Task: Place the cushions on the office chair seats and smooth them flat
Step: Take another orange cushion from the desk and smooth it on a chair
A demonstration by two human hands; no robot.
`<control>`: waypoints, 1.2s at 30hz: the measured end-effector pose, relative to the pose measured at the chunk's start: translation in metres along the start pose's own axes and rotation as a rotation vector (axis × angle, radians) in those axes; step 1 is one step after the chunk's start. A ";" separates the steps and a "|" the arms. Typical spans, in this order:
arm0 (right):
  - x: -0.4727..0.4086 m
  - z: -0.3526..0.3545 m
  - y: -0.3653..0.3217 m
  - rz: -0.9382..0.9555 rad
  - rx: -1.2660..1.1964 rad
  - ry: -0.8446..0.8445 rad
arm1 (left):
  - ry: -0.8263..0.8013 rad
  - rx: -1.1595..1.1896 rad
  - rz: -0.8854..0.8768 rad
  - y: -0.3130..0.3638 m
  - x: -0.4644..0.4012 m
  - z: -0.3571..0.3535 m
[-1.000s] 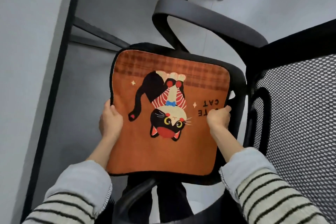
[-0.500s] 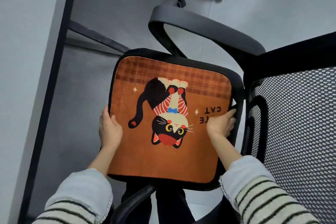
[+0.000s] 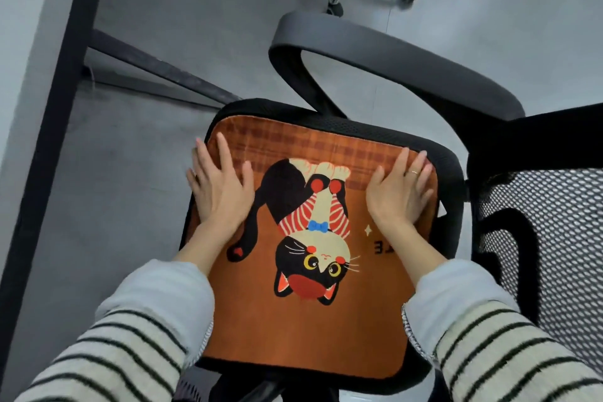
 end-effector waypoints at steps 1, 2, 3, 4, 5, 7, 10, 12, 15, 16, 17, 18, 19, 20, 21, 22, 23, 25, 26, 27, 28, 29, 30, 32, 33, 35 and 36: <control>-0.009 -0.004 -0.003 0.006 0.003 0.025 | 0.028 -0.013 -0.041 0.012 -0.012 -0.001; -0.016 -0.009 -0.003 0.012 0.006 0.055 | 0.057 -0.028 -0.077 0.022 -0.021 -0.003; -0.020 -0.017 -0.002 0.024 0.020 0.098 | 0.091 -0.046 -0.094 0.029 -0.028 -0.007; -0.018 -0.017 -0.001 0.052 0.059 0.157 | 0.142 -0.057 -0.093 0.033 -0.029 -0.006; -0.019 -0.031 0.005 0.064 0.102 0.206 | 0.175 -0.082 -0.090 0.037 -0.032 -0.018; -0.018 -0.045 0.009 0.080 0.169 0.277 | 0.233 -0.104 -0.081 0.036 -0.032 -0.030; -0.023 -0.046 0.005 0.066 0.170 0.291 | 0.236 -0.105 -0.069 0.037 -0.037 -0.027; -0.019 -0.040 0.004 0.073 0.146 0.253 | 0.206 -0.085 -0.101 0.036 -0.029 -0.023; -0.012 -0.034 -0.021 0.323 0.113 0.163 | 0.153 -0.121 -0.337 0.049 -0.008 -0.025; -0.007 -0.038 -0.030 0.430 0.131 0.144 | 0.139 -0.136 -0.406 0.053 -0.001 -0.029; -0.005 -0.043 -0.037 0.495 0.153 0.145 | 0.138 -0.142 -0.440 0.058 0.004 -0.033; -0.005 -0.047 -0.041 0.518 0.168 0.167 | 0.154 -0.146 -0.446 0.061 0.005 -0.036; -0.006 -0.054 -0.041 0.512 0.180 0.193 | 0.178 -0.155 -0.440 0.063 0.005 -0.041; -0.007 -0.059 -0.040 0.498 0.197 0.215 | 0.206 -0.163 -0.436 0.063 0.004 -0.044; -0.008 -0.063 -0.038 0.496 0.215 0.232 | 0.233 -0.169 -0.438 0.062 0.002 -0.048; -0.011 -0.066 -0.036 0.497 0.235 0.248 | 0.253 -0.178 -0.433 0.061 0.000 -0.050; -0.013 -0.067 -0.036 0.501 0.248 0.261 | 0.257 -0.183 -0.432 0.062 -0.001 -0.051; -0.010 -0.062 -0.038 0.506 0.247 0.246 | 0.235 -0.191 -0.427 0.063 0.003 -0.046; -0.009 -0.061 -0.039 0.510 0.234 0.231 | 0.221 -0.191 -0.426 0.062 0.003 -0.045; -0.006 -0.058 -0.040 0.509 0.213 0.219 | 0.207 -0.192 -0.430 0.061 0.004 -0.043; -0.001 -0.055 -0.039 0.504 0.184 0.197 | 0.186 -0.191 -0.437 0.059 0.006 -0.039; 0.006 -0.056 -0.037 0.497 0.159 0.176 | 0.163 -0.183 -0.442 0.055 0.008 -0.038; 0.015 -0.057 -0.034 0.485 0.143 0.154 | 0.142 -0.173 -0.444 0.051 0.010 -0.036; 0.034 -0.064 -0.027 0.480 0.152 0.132 | 0.125 -0.178 -0.447 0.038 0.018 -0.037; 0.040 -0.070 -0.024 0.488 0.179 0.136 | 0.139 -0.202 -0.452 0.032 0.021 -0.041; 0.041 -0.083 -0.019 0.505 0.232 0.162 | 0.177 -0.248 -0.479 0.024 0.024 -0.054; 0.040 -0.083 -0.020 0.514 0.249 0.175 | 0.196 -0.247 -0.482 0.023 0.024 -0.054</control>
Point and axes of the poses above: each hand's wrist, its own x-axis away from the middle knuckle, its own z-axis out of the back of the hand, y = z × x, the point moved 1 cm from there along -x, towards the middle knuckle, and after that the axes turned 14 degrees about z, right-handed, at the moved point
